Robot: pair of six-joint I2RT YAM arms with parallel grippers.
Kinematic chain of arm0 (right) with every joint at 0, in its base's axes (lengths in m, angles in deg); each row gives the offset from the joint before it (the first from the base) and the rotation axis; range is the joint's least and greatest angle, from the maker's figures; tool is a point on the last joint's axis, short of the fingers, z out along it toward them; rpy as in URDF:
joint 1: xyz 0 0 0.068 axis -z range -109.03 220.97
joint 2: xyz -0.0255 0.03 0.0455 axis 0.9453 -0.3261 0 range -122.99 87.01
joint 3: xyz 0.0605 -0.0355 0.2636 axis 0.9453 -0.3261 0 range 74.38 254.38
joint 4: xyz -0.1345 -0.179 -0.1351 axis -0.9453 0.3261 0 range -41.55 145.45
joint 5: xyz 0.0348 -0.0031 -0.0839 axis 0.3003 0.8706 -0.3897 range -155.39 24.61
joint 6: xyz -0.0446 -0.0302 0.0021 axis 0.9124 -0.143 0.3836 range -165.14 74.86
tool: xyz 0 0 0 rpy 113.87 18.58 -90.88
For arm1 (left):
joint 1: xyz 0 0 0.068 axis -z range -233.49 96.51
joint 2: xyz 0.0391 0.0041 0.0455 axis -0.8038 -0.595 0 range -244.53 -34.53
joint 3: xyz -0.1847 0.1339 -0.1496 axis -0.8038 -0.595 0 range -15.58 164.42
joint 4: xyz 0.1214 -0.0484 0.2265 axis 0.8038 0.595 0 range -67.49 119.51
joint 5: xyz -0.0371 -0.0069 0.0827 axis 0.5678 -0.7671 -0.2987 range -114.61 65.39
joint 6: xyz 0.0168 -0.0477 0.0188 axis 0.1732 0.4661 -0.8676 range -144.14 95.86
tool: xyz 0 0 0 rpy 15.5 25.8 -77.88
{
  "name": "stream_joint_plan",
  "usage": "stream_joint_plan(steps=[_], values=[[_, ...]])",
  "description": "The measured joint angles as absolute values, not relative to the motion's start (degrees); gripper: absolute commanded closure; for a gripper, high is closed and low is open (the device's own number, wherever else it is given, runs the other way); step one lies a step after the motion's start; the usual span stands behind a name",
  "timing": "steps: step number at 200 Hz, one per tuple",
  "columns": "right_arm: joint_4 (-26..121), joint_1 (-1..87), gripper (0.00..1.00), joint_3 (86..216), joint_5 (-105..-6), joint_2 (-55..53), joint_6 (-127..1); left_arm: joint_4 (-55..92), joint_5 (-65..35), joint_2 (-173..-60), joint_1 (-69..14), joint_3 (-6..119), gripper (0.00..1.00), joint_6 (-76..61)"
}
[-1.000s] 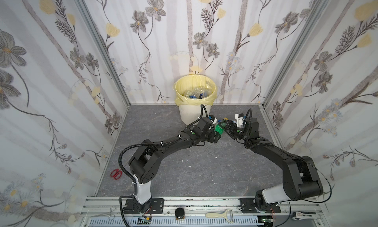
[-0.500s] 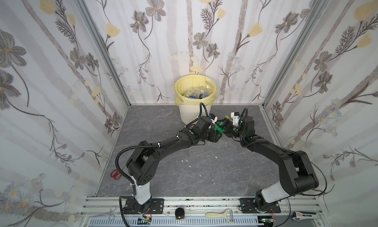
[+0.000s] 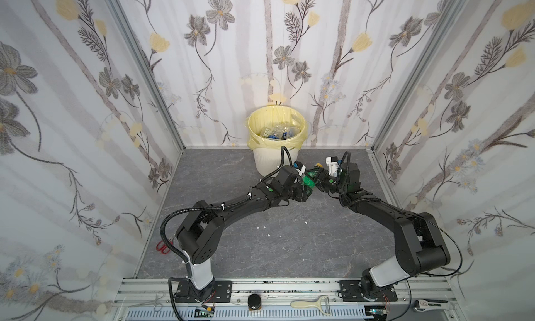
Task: Throw the plastic bottles in the bin
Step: 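Close the right gripper on the Sprite bottle's yellow cap, then raise the Sprite bottle with the right gripper while the left gripper opens and withdraws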
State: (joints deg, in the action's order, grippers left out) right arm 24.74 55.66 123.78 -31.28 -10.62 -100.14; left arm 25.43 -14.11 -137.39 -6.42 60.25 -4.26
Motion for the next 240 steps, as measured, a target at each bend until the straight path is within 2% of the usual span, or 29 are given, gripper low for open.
stream_joint_plan(steps=[146,173,240], values=[[24.5,55.2,0.50,126.1,-30.2,-12.7,-100.1,25.3,-15.2,-137.0,-7.1,60.1,0.39,-4.2],[24.3,55.2,0.54,126.3,-29.8,-12.9,-100.1,25.4,-15.5,-136.4,-7.2,59.7,0.36,-4.2],[24.5,55.2,0.54,126.5,-30.8,-12.8,-100.1,25.3,-15.8,-136.2,-7.5,59.5,0.27,-4.0]])
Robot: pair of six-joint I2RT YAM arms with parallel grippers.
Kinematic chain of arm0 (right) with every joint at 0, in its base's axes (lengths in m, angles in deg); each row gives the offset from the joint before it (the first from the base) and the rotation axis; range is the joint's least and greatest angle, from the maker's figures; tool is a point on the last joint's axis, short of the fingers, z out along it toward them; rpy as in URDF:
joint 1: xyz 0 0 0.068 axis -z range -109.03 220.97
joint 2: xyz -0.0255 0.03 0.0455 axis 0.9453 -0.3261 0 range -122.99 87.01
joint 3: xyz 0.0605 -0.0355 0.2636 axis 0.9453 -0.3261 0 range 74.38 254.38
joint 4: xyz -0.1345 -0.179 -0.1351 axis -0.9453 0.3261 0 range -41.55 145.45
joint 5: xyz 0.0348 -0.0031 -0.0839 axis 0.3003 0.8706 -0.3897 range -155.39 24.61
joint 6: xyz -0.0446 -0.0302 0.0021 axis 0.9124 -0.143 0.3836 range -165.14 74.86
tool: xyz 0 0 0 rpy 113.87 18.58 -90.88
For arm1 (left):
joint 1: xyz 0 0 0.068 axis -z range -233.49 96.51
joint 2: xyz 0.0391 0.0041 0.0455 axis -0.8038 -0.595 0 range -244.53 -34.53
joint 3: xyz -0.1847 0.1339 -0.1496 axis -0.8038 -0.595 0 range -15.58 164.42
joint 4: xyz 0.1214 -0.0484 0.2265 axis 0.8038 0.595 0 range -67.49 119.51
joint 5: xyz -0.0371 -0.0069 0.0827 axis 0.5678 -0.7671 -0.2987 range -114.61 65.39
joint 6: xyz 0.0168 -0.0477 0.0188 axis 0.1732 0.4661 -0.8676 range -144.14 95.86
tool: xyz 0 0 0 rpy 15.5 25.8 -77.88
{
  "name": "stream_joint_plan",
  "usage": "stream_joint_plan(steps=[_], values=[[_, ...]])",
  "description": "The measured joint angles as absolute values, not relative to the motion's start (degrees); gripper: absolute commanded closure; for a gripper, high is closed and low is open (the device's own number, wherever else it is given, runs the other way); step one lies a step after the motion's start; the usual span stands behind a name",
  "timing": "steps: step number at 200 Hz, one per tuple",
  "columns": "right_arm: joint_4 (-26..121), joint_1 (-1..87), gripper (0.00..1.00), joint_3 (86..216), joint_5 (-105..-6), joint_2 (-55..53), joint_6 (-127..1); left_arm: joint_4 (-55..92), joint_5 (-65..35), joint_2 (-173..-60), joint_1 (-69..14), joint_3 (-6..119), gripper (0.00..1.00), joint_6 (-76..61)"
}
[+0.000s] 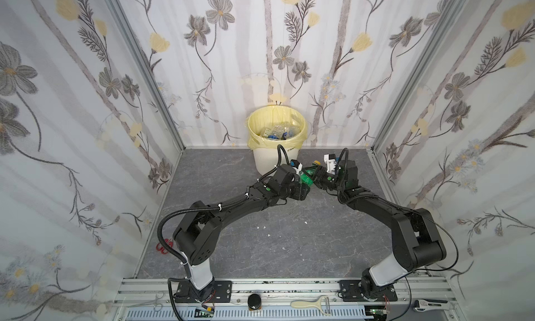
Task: Throw the plastic bottles in the bin
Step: 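Raise the Sprite bottle with the right gripper while the left gripper opens and withdraws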
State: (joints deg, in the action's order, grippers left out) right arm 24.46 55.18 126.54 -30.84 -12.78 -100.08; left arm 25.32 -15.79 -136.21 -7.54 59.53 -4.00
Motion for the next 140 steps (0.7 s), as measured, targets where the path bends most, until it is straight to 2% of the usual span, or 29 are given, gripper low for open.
stream_joint_plan(steps=[22,59,100,140], values=[[24.6,55.2,0.54,126.5,-31.1,-12.7,-100.0,25.3,-15.8,-136.3,-7.8,59.6,0.21,-4.0],[26.6,55.3,0.54,128.6,-31.7,-12.7,-98.6,25.4,-16.1,-135.4,-8.2,59.2,0.00,-4.0],[32.3,55.4,0.54,136.4,-34.7,-12.7,-95.4,26.1,-17.0,-130.6,-9.3,59.0,0.00,-5.0],[41.8,55.6,0.54,150.7,-39.3,-12.6,-90.6,27.4,-18.6,-124.6,-11.9,61.4,0.00,-6.4]])
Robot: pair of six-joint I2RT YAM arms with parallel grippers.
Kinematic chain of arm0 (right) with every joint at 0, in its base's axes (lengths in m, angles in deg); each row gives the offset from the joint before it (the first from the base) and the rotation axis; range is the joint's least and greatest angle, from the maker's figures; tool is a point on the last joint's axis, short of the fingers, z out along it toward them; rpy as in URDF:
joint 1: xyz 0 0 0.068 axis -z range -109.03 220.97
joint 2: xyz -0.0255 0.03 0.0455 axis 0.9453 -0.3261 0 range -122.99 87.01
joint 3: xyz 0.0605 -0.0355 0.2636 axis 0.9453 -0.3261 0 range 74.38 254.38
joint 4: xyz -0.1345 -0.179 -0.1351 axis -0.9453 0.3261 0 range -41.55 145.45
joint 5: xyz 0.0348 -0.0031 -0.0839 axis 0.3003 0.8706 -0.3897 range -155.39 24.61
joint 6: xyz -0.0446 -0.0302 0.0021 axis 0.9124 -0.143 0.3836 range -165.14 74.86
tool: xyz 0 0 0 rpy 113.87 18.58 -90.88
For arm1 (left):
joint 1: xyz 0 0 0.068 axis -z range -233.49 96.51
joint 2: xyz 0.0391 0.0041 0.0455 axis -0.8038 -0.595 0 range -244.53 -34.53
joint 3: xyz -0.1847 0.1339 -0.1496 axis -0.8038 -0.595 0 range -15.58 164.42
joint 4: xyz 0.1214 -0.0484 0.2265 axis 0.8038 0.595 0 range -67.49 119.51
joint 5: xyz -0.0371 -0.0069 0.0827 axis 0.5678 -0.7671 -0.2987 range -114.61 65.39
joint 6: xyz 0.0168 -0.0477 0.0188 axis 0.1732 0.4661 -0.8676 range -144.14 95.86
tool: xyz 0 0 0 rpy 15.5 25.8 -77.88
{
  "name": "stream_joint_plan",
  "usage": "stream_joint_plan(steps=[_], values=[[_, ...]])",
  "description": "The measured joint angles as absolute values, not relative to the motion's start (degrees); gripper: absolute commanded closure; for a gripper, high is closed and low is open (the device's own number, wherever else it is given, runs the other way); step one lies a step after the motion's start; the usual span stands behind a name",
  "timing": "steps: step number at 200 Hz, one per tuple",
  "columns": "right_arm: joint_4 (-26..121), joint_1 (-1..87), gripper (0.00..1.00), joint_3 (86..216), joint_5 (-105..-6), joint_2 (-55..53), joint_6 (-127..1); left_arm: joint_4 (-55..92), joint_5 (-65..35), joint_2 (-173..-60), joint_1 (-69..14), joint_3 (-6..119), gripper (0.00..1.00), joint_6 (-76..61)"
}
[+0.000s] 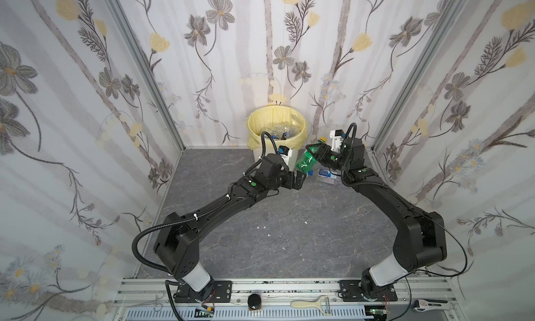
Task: Throw the plastic bottles in the bin
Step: 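Raise the Sprite bottle with the right gripper while the left gripper opens and withdraws, then open the right gripper over the bin to drop the Sprite bottle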
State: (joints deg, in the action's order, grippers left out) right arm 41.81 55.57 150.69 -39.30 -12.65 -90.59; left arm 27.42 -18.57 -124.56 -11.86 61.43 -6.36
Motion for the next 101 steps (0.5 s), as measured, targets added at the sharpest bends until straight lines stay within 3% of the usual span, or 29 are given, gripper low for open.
stream_joint_plan(steps=[62,101], values=[[53.8,58.1,0.53,179.8,-49.4,-11.8,-82.5,27.3,-20.1,-115.4,-19.9,64.4,0.00,-6.6],[49.8,61.4,0.51,182.7,-59.6,-4.5,-82.2,27.2,-20.2,-109.3,-22.3,62.6,0.00,-6.6]])
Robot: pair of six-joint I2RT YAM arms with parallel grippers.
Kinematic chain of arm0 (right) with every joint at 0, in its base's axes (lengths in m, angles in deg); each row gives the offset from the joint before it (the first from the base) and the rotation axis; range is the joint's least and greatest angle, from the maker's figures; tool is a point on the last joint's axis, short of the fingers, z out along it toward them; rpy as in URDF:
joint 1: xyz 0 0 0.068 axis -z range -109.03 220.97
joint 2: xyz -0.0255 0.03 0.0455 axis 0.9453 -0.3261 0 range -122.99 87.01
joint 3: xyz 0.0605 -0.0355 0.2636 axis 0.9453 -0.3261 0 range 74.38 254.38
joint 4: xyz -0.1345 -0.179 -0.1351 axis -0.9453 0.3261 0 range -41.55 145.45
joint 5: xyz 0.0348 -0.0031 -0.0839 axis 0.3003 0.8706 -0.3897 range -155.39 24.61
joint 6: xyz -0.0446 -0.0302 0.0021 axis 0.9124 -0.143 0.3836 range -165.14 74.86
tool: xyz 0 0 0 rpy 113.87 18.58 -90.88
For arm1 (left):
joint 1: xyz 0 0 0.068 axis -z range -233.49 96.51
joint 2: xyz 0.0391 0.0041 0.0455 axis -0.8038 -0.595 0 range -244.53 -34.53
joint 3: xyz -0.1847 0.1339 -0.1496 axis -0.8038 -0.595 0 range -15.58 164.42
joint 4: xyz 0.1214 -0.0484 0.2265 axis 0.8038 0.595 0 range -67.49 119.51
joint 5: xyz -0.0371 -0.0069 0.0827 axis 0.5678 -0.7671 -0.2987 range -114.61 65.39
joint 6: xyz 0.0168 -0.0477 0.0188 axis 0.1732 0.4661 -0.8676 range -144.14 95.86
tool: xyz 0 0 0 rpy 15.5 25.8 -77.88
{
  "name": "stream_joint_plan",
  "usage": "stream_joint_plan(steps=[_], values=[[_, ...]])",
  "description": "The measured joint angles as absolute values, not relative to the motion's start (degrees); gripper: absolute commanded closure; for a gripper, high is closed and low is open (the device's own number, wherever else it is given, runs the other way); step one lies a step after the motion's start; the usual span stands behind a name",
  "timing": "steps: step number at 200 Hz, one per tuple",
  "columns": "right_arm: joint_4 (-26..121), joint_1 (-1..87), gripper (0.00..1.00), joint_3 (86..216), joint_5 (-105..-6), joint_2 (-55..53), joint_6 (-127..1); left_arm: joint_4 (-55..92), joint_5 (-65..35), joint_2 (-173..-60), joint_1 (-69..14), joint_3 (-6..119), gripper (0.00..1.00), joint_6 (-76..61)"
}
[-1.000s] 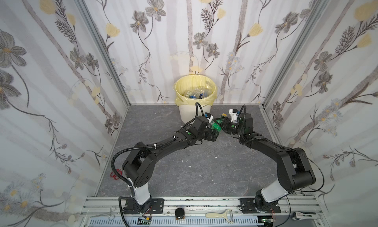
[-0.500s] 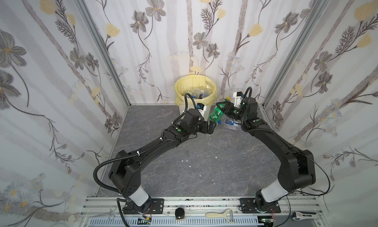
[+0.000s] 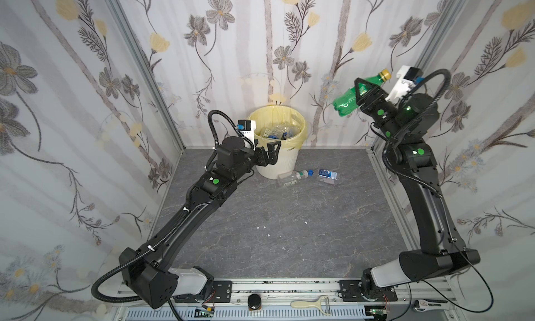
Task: Throw the plastic bottles in the bin
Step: 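Open the right gripper over the bin to drop the Sprite bottle, then lower both grippers from the bin toward the bottles on the floor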
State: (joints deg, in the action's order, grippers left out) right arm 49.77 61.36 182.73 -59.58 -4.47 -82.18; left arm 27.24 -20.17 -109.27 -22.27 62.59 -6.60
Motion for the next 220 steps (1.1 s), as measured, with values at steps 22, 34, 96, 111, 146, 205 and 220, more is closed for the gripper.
stream_joint_plan(steps=[22,34,96,111,146,205,220], values=[[42.8,60.6,0.51,181.2,-62.8,-3.1,-84.2,27.2,-20.6,-107.2,-23.4,60.7,0.00,-6.6],[38.3,59.0,0.51,183.0,-64.5,-6.2,-85.6,27.3,-20.8,-106.6,-23.8,59.7,0.00,-6.6],[50.4,47.6,0.07,213.7,-60.2,-46.1,-92.1,27.5,-20.2,-104.6,-25.2,55.3,0.00,-5.9],[54.3,46.7,0.01,219.1,-56.1,-51.1,-93.0,27.5,-20.0,-104.0,-25.7,54.3,0.00,-5.6],[58.5,48.4,0.00,218.3,-54.9,-47.5,-92.9,27.5,-19.6,-103.7,-26.3,52.6,0.00,-4.6],[58.1,51.1,0.00,206.6,-53.6,-35.9,-90.2,27.5,-18.9,-104.6,-26.4,52.6,0.00,-3.2],[58.1,51.8,0.00,202.2,-53.8,-32.8,-89.0,27.5,-18.9,-104.6,-26.4,52.8,0.00,-3.1]])
